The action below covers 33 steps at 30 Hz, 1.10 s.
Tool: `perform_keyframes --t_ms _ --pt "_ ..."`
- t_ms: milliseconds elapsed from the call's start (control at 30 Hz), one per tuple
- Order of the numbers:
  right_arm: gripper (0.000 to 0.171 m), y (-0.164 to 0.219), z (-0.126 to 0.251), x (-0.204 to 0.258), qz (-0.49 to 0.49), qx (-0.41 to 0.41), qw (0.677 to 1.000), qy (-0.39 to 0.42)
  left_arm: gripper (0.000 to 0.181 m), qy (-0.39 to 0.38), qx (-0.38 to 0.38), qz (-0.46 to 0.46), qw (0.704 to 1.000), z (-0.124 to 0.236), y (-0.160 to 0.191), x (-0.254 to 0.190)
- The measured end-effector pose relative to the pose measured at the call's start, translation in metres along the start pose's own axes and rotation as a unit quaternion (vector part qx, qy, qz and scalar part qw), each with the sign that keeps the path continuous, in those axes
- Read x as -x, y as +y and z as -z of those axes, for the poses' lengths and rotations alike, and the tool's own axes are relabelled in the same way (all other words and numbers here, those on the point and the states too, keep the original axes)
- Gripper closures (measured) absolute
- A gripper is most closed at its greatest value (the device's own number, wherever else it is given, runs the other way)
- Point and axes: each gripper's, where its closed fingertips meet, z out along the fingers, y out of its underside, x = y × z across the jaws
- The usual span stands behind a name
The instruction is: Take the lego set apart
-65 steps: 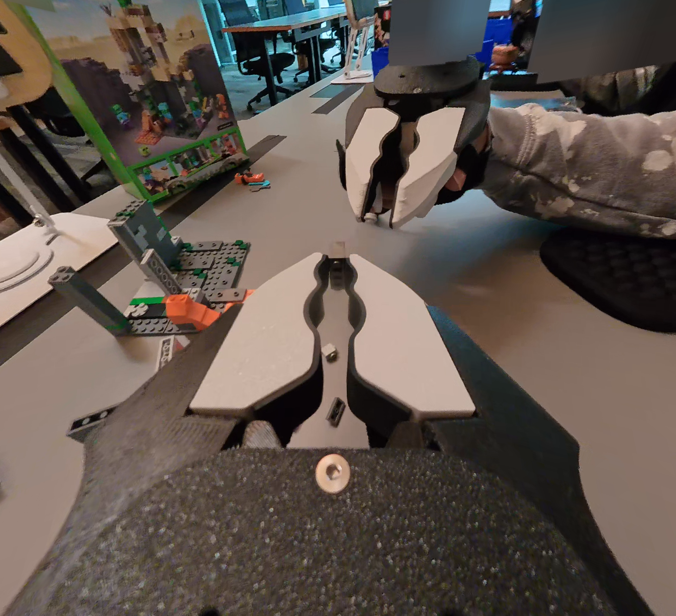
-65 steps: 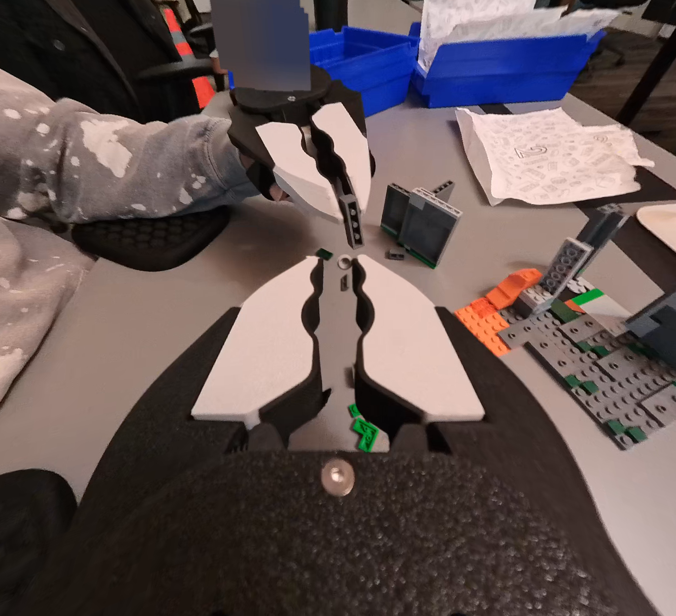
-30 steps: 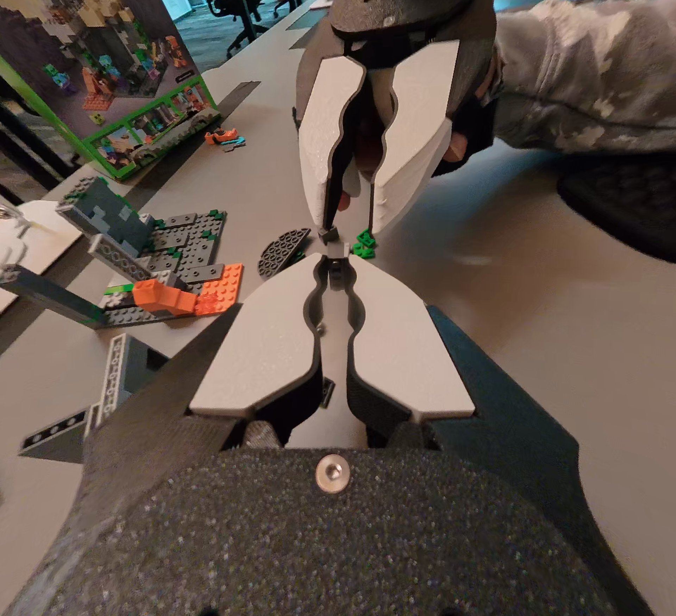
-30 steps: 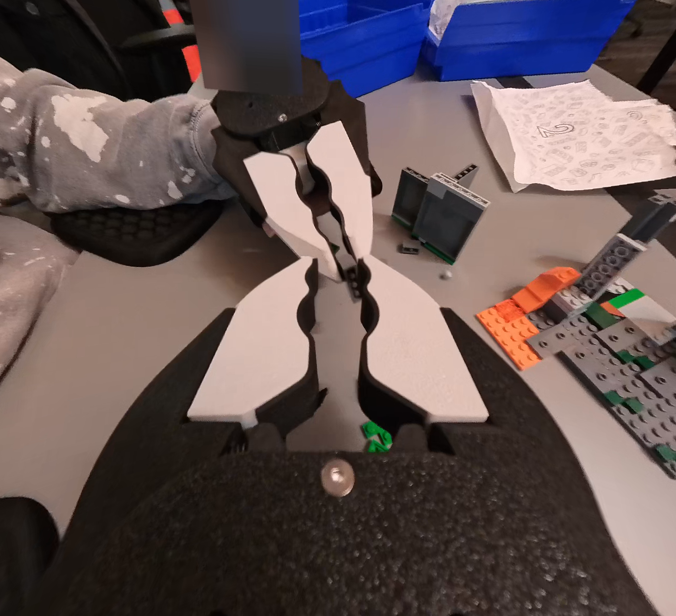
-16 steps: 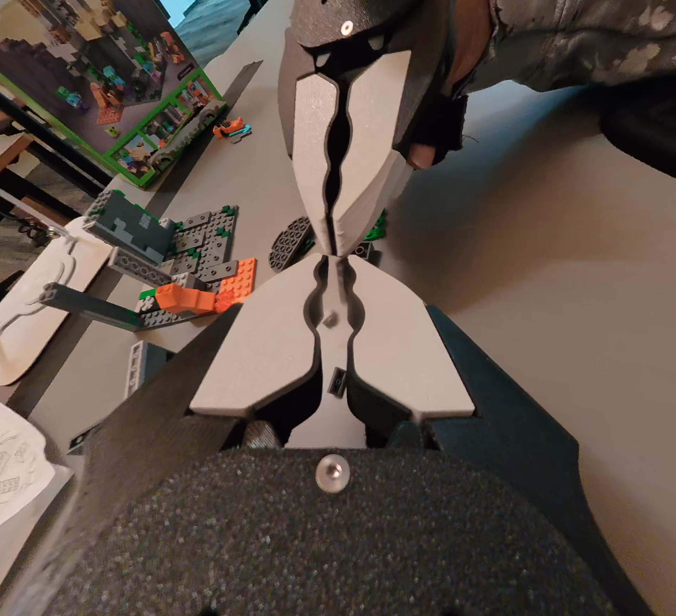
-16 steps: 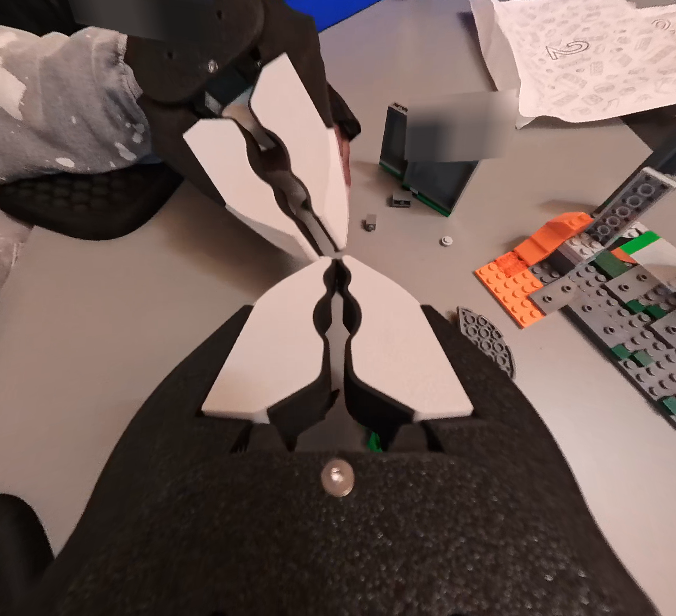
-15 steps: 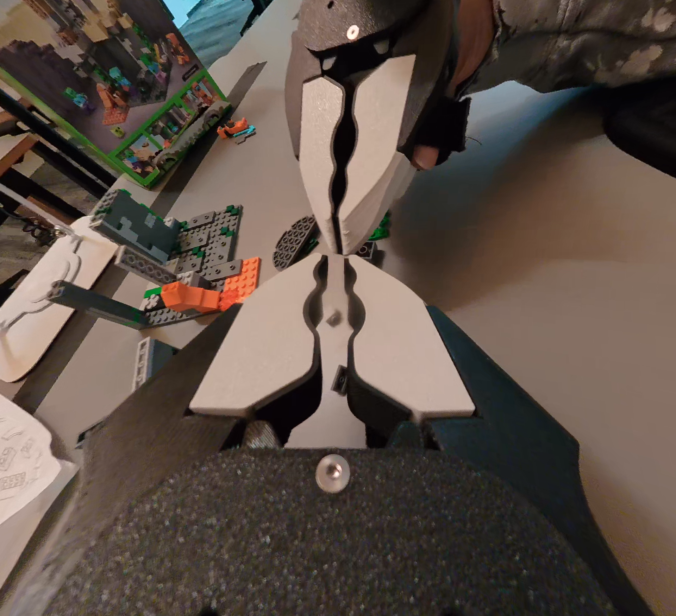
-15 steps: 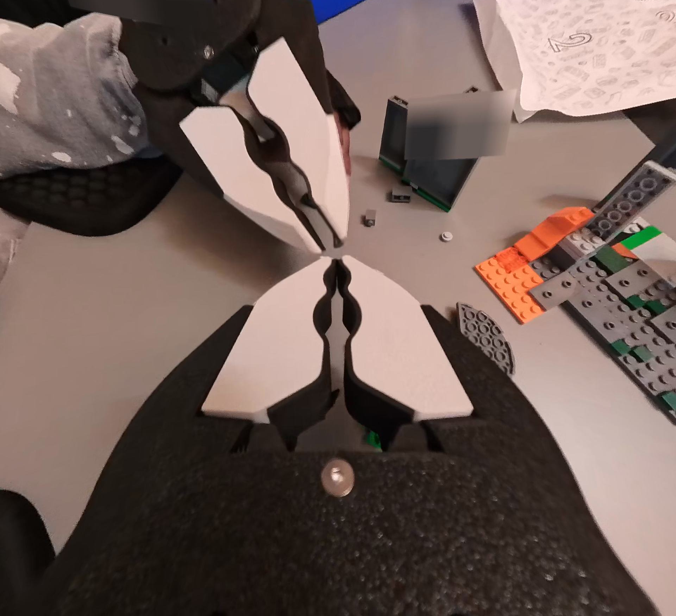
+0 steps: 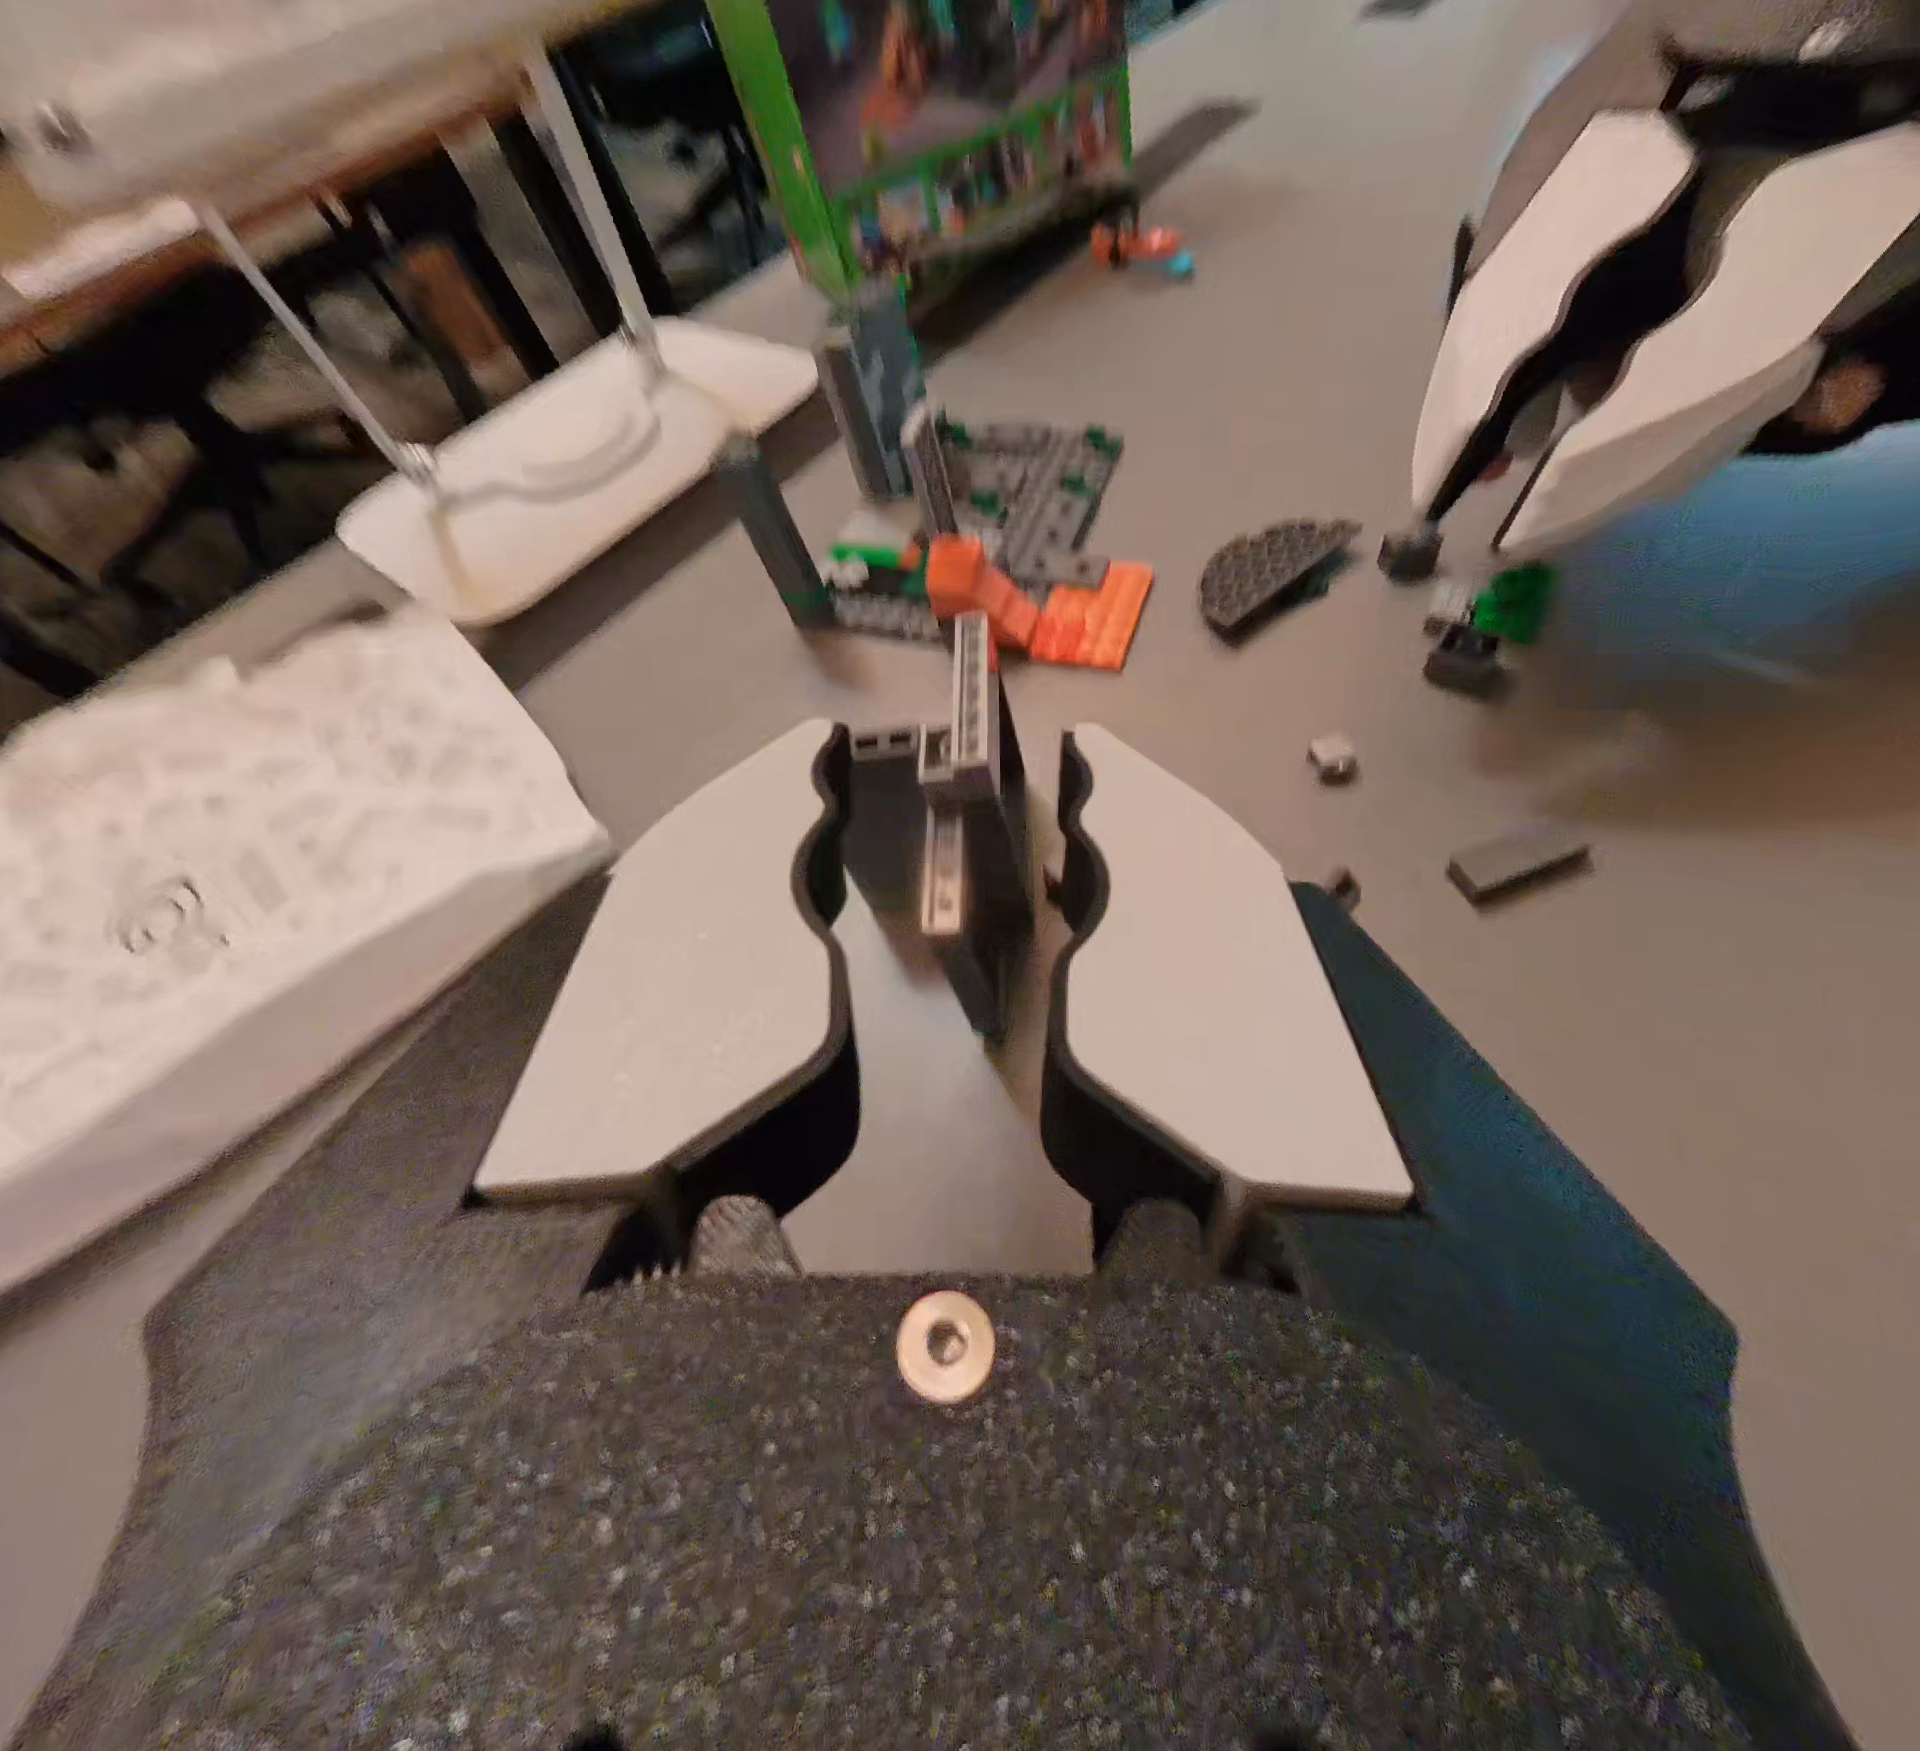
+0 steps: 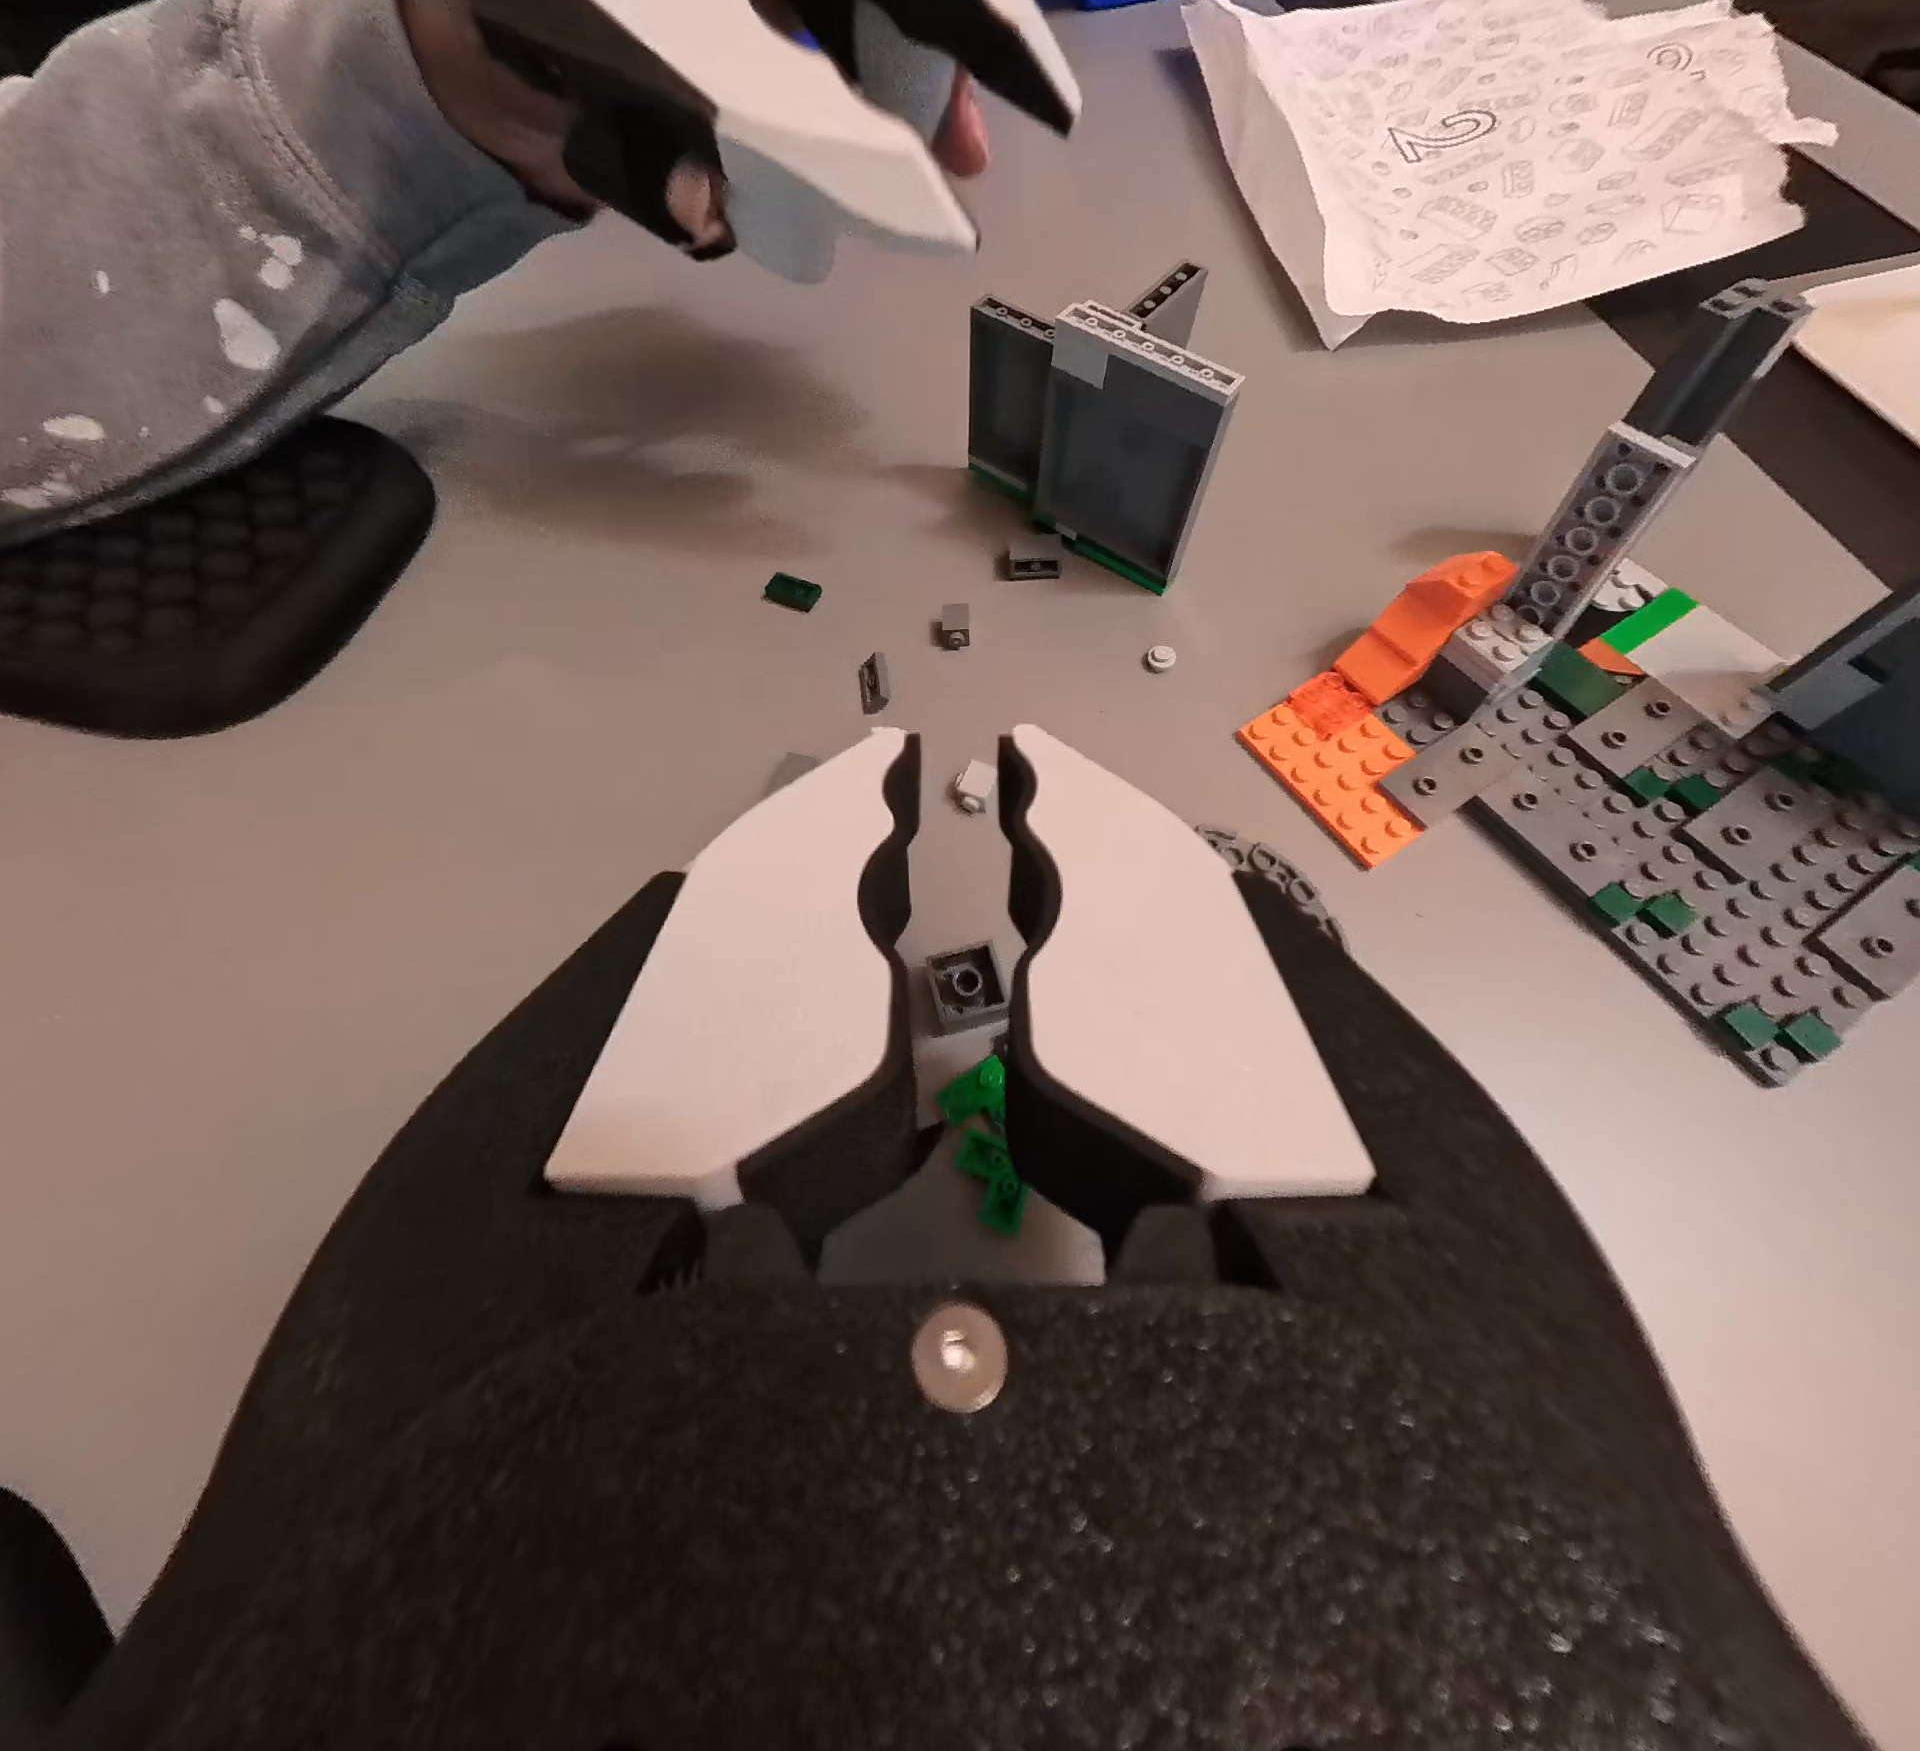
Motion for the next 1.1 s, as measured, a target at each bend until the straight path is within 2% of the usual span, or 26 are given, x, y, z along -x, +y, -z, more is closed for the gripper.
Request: perform_keyframes --t_ms 167,267,333,400,433,733,867,1100 --pt "0.152 -0.005 0.000 -0.002 0.007 -0.006 1.000 0.014 0.141 0.037 0.055 0.011 0.998 -0.008 0.029 -0.006" --pt "0.151 -0.009 0.003 -0.003 0.009 -0.015 1.000 0.019 0.144 0.018 0.100 -0.032 0.994 -0.019 0.049 -0.006" --pt "0.150 -0.009 0.003 -0.002 0.015 -0.014 1.000 0.020 0.155 -0.003 0.102 -0.063 0.993 -0.026 0.053 -0.004" --pt "0.150 -0.008 0.003 -0.002 0.027 -0.009 0.999 0.026 0.172 0.003 0.082 -0.060 0.995 -0.029 0.045 -0.009" --pt "0.150 -0.008 0.003 -0.001 0.033 -0.007 0.999 0.028 0.173 0.006 0.076 -0.064 0.995 -0.029 0.042 -0.011" --pt "0.150 -0.025 0.007 0.002 0.125 -0.012 0.989 0.074 0.174 0.047 0.029 -0.182 0.982 -0.025 0.004 -0.057" --pt "0.152 -0.020 0.005 0.005 0.200 0.039 0.974 0.103 0.174 0.073 0.041 -0.232 0.969 -0.027 0.008 -0.076" --pt "0.153 -0.002 -0.007 0.016 0.266 0.118 0.951 0.102 0.174 0.099 0.044 -0.274 0.956 -0.027 0.009 -0.095"
